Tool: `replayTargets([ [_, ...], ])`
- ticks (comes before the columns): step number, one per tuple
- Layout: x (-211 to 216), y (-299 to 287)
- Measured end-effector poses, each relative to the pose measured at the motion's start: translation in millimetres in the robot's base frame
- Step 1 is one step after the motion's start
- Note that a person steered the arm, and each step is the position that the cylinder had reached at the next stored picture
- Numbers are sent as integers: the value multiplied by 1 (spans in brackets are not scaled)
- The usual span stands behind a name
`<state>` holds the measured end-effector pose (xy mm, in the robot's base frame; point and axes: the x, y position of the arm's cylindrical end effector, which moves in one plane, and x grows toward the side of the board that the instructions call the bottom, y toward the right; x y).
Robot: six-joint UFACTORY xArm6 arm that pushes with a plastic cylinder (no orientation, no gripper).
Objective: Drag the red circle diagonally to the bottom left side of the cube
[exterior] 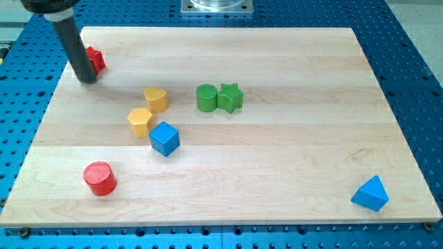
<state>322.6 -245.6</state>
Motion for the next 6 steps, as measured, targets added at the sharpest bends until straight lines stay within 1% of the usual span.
replayTargets([
  [1, -71, 24],
  [2, -43, 27],
  [3, -24, 75],
  [4, -15, 198],
  [5, 44, 301],
  [6, 143, 322],
])
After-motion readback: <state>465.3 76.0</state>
